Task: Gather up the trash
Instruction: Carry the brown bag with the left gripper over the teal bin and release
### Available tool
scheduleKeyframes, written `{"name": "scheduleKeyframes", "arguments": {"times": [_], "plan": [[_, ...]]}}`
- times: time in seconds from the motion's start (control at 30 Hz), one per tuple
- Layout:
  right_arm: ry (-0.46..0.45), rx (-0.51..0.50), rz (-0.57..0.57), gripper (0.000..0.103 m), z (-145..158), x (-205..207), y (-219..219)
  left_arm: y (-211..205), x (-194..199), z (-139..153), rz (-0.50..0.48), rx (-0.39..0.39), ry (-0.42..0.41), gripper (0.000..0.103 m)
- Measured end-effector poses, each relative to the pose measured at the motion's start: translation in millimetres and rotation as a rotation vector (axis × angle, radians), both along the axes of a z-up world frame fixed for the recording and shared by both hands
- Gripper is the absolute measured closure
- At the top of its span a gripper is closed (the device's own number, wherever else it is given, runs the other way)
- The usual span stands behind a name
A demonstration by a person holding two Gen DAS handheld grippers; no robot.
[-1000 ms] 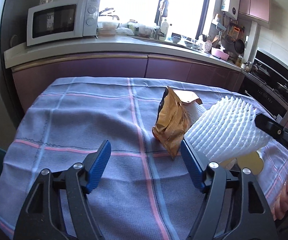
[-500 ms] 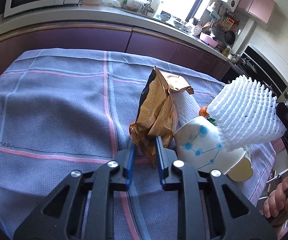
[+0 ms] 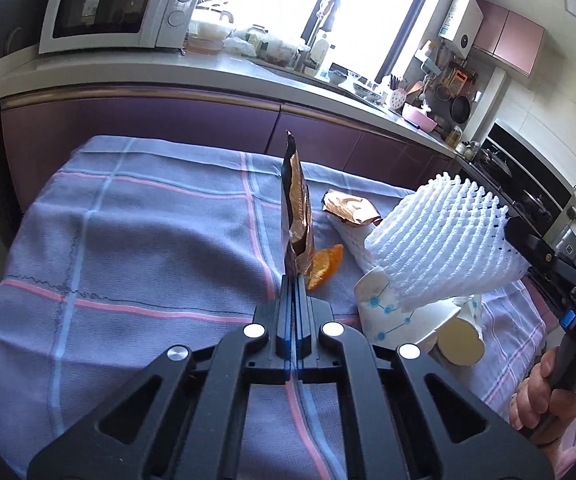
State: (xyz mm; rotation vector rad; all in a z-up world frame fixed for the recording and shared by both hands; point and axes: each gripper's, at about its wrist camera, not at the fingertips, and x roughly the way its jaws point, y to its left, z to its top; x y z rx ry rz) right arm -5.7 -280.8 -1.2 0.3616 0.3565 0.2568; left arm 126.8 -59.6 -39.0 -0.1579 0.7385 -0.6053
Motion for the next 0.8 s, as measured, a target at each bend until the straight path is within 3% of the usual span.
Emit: {"name": "scheduleKeyframes", "arguments": {"times": [0.13, 0.37, 0.6, 0.8], "plan": [[0.006, 0.008, 0.067, 0.093, 2, 10, 22, 40, -19, 17, 0.052, 0.006, -0.033, 0.101], [0.036, 0.001, 0.225, 0.093, 0, 34, 83, 131, -54, 21, 0.217, 0.028, -0.047, 0.101], [0.084, -0.016, 0.391, 0.093, -1, 65, 165, 226, -80, 8, 0.404, 0.069, -0.019, 0.101], [0.122, -0.052, 0.495, 0.093, -11, 97, 200, 290, -90, -13, 0.513, 0.102, 0.038, 0.101]]}}
